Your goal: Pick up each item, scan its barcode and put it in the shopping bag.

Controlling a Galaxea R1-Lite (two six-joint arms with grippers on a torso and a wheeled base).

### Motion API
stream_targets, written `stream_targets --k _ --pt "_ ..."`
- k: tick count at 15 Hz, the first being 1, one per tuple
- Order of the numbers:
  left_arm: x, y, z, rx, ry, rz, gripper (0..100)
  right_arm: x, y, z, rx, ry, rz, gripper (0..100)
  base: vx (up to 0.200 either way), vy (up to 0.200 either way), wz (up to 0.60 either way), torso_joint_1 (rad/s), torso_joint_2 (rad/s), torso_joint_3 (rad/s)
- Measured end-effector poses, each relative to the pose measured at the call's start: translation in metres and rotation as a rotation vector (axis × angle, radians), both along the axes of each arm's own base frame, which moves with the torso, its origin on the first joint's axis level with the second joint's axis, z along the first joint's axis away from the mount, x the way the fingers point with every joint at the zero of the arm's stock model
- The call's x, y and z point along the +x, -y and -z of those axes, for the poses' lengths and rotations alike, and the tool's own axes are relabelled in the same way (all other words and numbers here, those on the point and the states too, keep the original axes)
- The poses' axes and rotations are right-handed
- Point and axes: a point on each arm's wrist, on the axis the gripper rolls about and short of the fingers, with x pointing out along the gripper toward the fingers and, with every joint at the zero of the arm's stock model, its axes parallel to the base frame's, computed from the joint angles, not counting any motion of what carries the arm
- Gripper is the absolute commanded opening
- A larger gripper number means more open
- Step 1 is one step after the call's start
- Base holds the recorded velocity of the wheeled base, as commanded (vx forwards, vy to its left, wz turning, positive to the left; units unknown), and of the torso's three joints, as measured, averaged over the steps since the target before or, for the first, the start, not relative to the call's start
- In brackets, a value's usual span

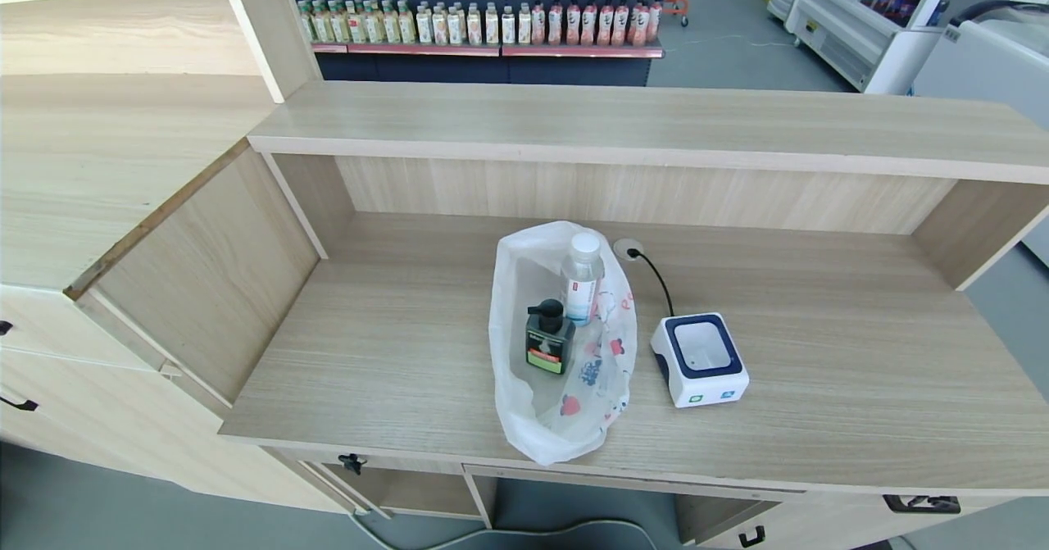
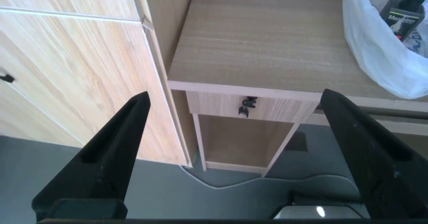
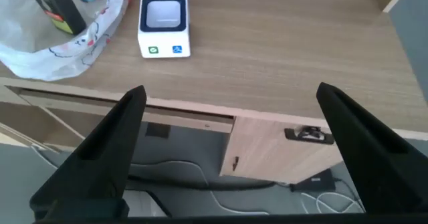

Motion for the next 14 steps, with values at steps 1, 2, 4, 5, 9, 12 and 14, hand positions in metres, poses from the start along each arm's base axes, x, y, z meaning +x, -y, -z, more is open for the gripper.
stream_targets --k 1,2,4,5,9,12,14 --pt "0.0000 0.0000 0.0000 0.000 0.000 0.000 100 -0.0018 0.0002 0.0056 0.041 -0.030 0.011 100 0.000 0.000 0.00 0.000 0.00 0.000" --pt "0.0000 0.0000 0.0000 0.000 0.000 0.000 100 -0.0030 0.0003 0.0075 0.060 -0.037 0.017 100 0.000 0.000 0.00 0.000 0.00 0.000" --pt "0.0000 0.0000 0.0000 0.000 0.000 0.000 100 -0.0043 0.0004 0.0081 0.042 -0.024 0.019 100 0.000 0.000 0.00 0.000 0.00 0.000" --pt "0.0000 0.0000 0.0000 0.000 0.000 0.000 100 -0.0046 0.0004 0.0083 0.042 -0.021 0.019 100 0.000 0.000 0.00 0.000 0.00 0.000" --pt "0.0000 0.0000 0.0000 0.000 0.000 0.000 100 -0.0050 0.0004 0.0086 0.043 -0.018 0.019 100 0.000 0.000 0.00 0.000 0.00 0.000" --pt "0.0000 0.0000 0.0000 0.000 0.000 0.000 100 -0.0050 0.0004 0.0087 0.037 -0.018 0.019 100 0.000 0.000 0.00 0.000 0.00 0.000" --pt "0.0000 0.0000 0.0000 0.000 0.000 0.000 100 -0.0050 0.0004 0.0087 0.042 -0.018 0.019 100 0.000 0.000 0.00 0.000 0.00 0.000"
